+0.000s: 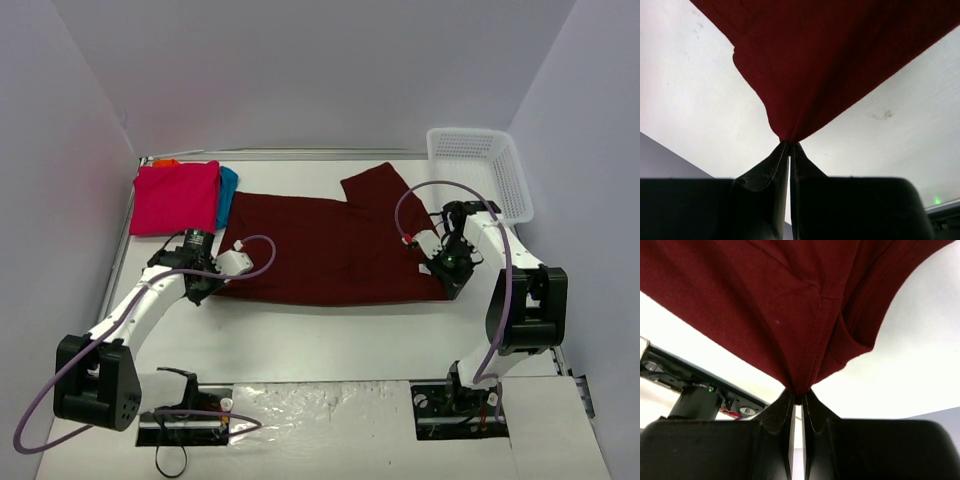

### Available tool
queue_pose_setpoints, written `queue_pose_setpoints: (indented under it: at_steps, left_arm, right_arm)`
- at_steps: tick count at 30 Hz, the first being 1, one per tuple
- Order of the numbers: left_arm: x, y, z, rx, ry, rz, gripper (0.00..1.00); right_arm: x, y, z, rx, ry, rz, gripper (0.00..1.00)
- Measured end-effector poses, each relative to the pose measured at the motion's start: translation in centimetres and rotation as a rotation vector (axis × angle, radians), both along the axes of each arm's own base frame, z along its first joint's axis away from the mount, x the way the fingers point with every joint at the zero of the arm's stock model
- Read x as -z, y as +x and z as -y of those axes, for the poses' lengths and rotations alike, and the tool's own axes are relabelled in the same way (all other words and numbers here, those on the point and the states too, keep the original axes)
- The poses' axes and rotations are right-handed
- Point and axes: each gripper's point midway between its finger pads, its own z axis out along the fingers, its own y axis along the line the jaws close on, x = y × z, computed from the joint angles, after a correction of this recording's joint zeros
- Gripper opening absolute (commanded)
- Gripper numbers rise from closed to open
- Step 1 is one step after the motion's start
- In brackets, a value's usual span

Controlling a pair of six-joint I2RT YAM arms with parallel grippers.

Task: Fold and stack the t-shirts
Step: Fold the flattened tshirt in 1/3 of the way

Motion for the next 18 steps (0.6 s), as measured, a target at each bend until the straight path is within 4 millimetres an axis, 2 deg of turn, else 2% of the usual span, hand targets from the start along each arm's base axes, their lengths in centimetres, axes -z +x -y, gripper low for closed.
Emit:
queue_pose_setpoints:
  at_steps: [6,13,18]
  left_arm:
    - [-1.2,-2.6,0.3,0.058,-0.027,-0.025,0.02]
    - [-1.4,-7.6,2.3,0.23,-0.117,-0.185,0.02]
    - [-2.1,-9.1,3.0,0.295,-0.155,-0.234,0.02]
  right_arm:
    - [-0.5,-1.3,0.3,-0.022,0.003,-0.014,0.0]
    - [-0.6,-2.9,0.2,-0.057,0.017,-0.068,0.0]
    - [-0.9,-3.7,0.2,-0.073,0.024,-0.079,0.0]
